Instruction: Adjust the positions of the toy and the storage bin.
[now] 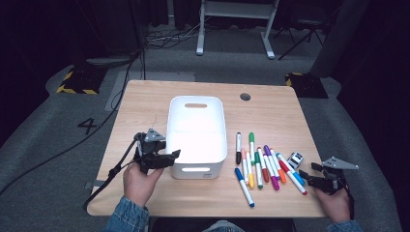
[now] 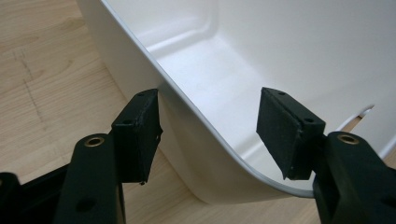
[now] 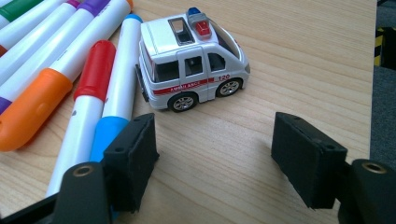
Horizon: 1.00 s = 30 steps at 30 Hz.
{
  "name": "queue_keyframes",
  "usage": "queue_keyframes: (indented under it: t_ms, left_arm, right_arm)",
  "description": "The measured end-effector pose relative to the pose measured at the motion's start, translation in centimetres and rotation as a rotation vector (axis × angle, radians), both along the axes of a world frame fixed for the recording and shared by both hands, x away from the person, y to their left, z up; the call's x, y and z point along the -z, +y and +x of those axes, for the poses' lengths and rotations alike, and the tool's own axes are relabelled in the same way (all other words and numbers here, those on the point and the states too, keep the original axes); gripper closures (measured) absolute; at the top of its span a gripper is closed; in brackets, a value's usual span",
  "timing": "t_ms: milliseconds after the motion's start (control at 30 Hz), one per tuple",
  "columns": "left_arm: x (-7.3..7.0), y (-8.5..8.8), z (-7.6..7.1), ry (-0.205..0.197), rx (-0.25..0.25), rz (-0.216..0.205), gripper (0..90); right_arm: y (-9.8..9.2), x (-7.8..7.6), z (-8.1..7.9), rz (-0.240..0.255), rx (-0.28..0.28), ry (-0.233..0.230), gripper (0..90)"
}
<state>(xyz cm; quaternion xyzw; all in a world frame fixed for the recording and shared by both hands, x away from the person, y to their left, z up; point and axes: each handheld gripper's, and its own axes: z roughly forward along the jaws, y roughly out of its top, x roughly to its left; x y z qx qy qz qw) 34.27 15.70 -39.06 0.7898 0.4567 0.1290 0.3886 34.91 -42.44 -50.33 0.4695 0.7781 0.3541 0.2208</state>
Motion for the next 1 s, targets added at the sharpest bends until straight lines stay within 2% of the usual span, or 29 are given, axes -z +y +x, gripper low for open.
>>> queue_keyframes:
  t_ms: [67,100,233,300,400,600,667,700,733,767,800,900,933,1000]
  left_arm:
    - [0.1,-0.4,-0.4,-0.005,0.011,-0.01,39.9]
    - [0.2,-0.6,-0.7,0.001,0.025,-0.026,39.7]
    - [0.3,-0.9,-1.1,0.02,0.065,-0.039,38.6]
    - [0.5,-1.4,-1.4,0.029,0.073,-0.068,37.1]
    - [0.8,-1.8,-1.5,0.031,0.085,-0.096,36.0]
    - [1.0,-2.4,-2.0,0.019,0.111,-0.12,35.8]
    - [0.9,-2.6,-2.3,0.011,0.117,-0.103,36.3]
    - [0.8,-2.9,-2.5,-0.006,0.11,-0.083,36.9]
    - [0.8,-2.9,-2.5,-0.006,0.11,-0.083,37.2]
    - [0.6,-3.4,-3.0,-0.03,0.114,-0.043,37.1]
    - [0.5,-3.6,-3.1,-0.037,0.111,-0.032,37.0]
    - [0.6,-3.7,-3.4,-0.054,0.104,-0.027,37.0]
    - [0.6,-3.8,-3.4,-0.053,0.102,-0.036,36.6]
    - [1.1,-3.4,-3.1,-0.032,0.109,-0.101,33.8]
  right_arm:
    - [0.0,0.0,0.0,0.0,0.0,0.0,31.5]
    - [0.0,0.0,0.0,0.0,0.0,0.0,31.6]
    - [0.0,0.0,0.0,0.0,0.0,0.0,31.5]
    - [0.0,0.0,0.0,0.001,0.0,0.0,31.6]
    - [0.0,0.0,0.0,0.0,0.0,-0.001,31.5]
    - [0.0,0.0,0.0,0.0,-0.002,-0.001,31.5]
    - [0.0,0.0,0.0,0.0,-0.001,0.0,31.5]
    - [0.0,0.0,0.0,0.002,-0.001,0.0,31.5]
    - [0.0,0.0,0.0,0.002,-0.001,0.0,31.5]
    - [0.0,0.0,0.0,0.001,-0.001,0.0,31.5]
    - [0.0,0.0,0.0,0.0,-0.002,0.0,31.6]
    - [0.0,0.0,0.0,0.003,-0.001,0.001,31.5]
    - [0.0,0.0,0.0,0.002,-0.002,0.001,31.5]
    - [0.0,0.0,0.0,0.003,-0.002,0.001,31.6]
